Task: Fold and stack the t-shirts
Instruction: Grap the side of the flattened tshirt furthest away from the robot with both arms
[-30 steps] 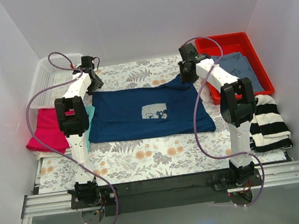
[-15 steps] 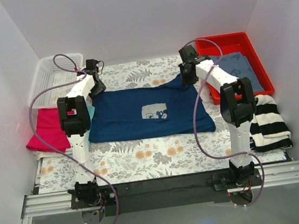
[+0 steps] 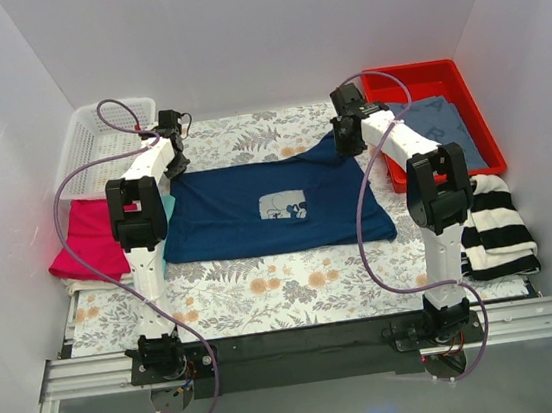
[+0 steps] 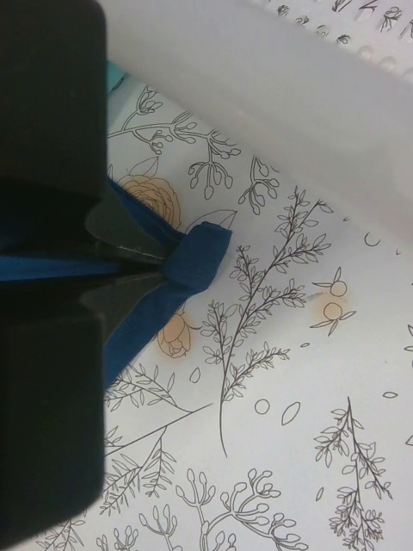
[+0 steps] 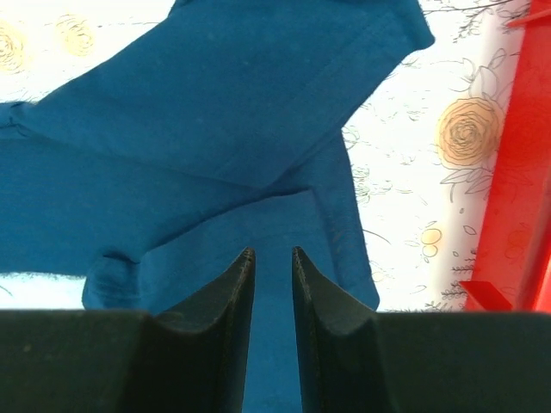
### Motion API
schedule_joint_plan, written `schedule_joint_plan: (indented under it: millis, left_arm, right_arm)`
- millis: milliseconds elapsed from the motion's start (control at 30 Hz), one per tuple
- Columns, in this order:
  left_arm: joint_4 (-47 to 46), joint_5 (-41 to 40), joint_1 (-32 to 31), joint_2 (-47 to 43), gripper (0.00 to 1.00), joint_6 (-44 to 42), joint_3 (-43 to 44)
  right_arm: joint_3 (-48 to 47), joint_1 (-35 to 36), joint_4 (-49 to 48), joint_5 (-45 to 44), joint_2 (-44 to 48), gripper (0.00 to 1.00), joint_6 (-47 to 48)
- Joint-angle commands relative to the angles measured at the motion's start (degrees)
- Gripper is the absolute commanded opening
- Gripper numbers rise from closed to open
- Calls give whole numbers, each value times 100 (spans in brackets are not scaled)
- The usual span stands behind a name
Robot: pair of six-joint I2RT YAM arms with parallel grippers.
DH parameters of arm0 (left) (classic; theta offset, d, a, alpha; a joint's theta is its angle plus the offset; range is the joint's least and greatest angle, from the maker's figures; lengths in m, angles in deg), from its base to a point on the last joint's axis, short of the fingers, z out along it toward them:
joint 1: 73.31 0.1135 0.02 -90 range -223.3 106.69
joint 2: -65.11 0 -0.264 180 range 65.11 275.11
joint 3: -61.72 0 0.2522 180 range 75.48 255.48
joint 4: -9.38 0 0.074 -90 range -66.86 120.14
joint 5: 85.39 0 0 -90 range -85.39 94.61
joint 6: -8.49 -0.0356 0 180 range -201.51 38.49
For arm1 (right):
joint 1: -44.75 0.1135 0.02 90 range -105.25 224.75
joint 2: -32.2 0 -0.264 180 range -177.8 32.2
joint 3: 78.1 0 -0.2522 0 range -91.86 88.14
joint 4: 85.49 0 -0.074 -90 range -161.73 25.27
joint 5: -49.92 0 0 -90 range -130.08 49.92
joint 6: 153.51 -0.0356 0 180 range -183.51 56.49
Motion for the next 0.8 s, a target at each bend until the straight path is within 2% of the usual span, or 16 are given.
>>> schedule_joint_plan:
  millis: [0, 167, 333, 767]
  left_arm:
    - [440, -15, 104, 464, 4, 42, -203]
    - [352, 90, 87, 324, 1, -29, -194]
    - [387, 55, 51, 245, 0, -64, -202]
    - [387, 81, 7, 69, 0, -99, -343]
  right_arm:
    - [8, -40, -83, -257, 68, 29, -33]
    - [-334, -101, 4, -678, -99, 31, -226]
    - [-1204, -206, 198, -1161, -722, 33, -279]
    - [-2655, -760, 119, -996, -2023, 40, -42]
